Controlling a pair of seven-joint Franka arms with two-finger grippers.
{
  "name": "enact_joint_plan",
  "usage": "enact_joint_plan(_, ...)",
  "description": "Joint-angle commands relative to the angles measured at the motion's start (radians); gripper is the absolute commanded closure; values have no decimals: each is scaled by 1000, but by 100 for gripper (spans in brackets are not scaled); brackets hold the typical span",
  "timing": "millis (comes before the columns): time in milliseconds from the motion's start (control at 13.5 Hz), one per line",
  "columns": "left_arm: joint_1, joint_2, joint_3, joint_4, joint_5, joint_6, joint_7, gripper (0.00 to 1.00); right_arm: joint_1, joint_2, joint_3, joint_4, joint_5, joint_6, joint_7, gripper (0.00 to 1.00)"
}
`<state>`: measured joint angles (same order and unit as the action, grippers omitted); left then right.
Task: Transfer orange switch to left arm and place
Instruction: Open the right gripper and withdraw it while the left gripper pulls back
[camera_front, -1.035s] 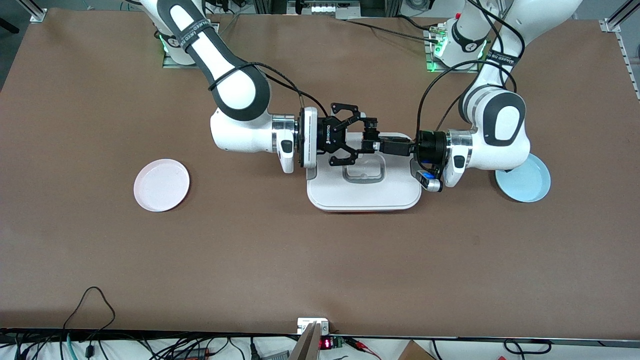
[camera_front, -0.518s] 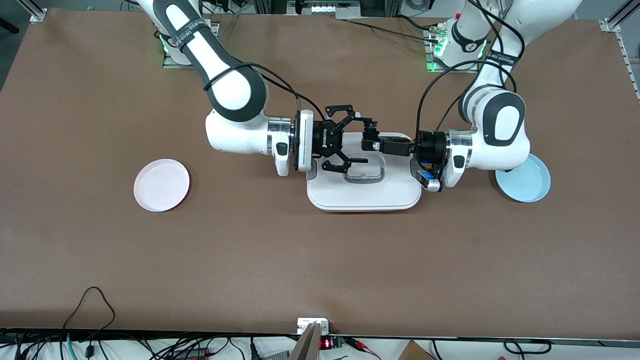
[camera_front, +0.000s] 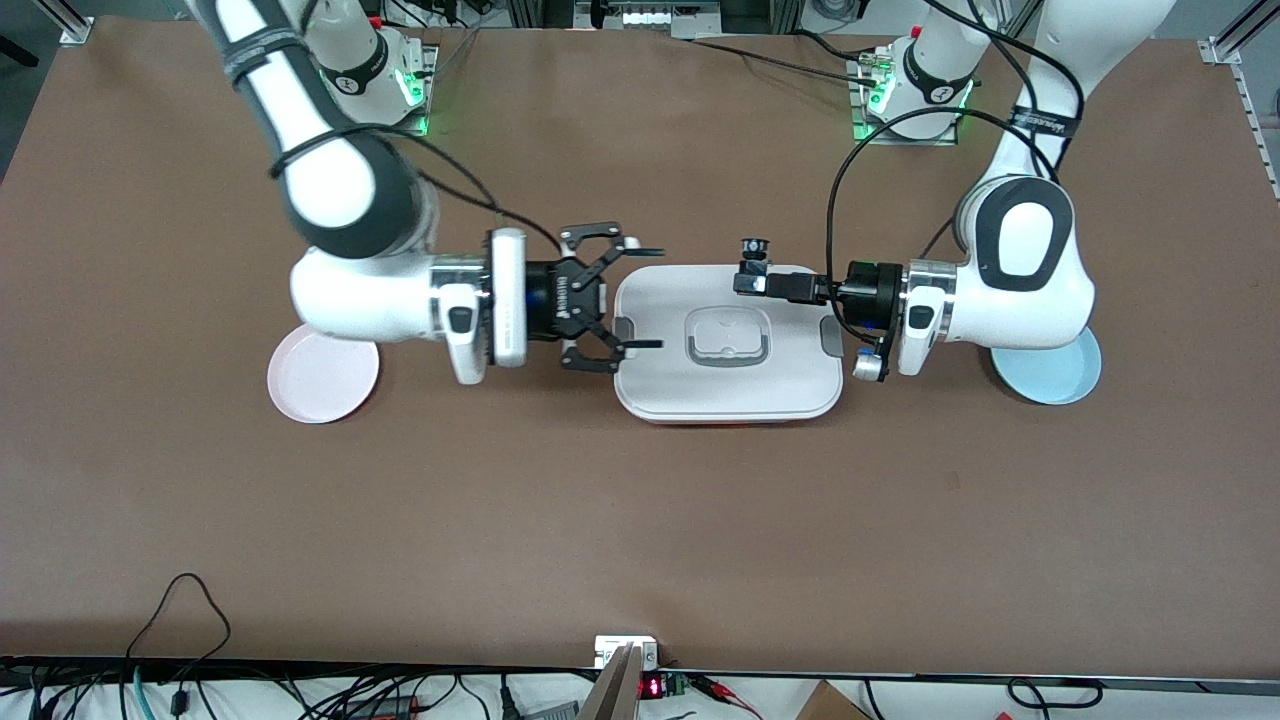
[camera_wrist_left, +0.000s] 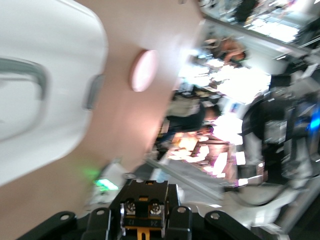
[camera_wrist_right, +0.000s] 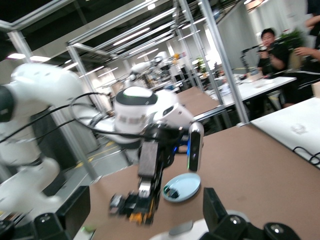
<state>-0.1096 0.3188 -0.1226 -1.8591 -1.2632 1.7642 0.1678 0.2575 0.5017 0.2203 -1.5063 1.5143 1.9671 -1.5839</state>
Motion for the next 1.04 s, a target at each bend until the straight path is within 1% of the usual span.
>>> enact_joint_plan(0, 22, 0, 0, 67, 202, -17, 10, 76, -119, -12, 11, -14, -104, -185, 22, 0)
enact_joint_plan(148, 24, 0, 0, 110, 341, -49, 13, 77, -205, -18, 11, -11, -153, -313, 30, 0)
enact_joint_plan(222, 27, 2, 0, 135, 422, -67, 19, 77, -237, -18, 11, -11, -195, -359, 45, 0)
enact_joint_plan(370, 36, 2, 0, 173, 595, -103, 93, 77, -299, -40, 10, -6, -252, -457, 91, 0)
enact_joint_plan(444, 51, 2, 0, 176, 673, -117, 142, 77, -306, -76, -7, -11, -273, -473, 126, 0)
enact_joint_plan(739, 77, -4, 1, 187, 919, -123, 315, 77, -296, -170, -102, -20, -416, -525, 245, 0)
enact_joint_plan(813, 83, -4, 1, 190, 982, -127, 370, 77, -297, -193, -111, -28, -468, -527, 264, 0)
enact_joint_plan(961, 97, -6, 1, 192, 1114, -126, 465, 77, -273, -245, -171, -29, -586, -537, 338, 0)
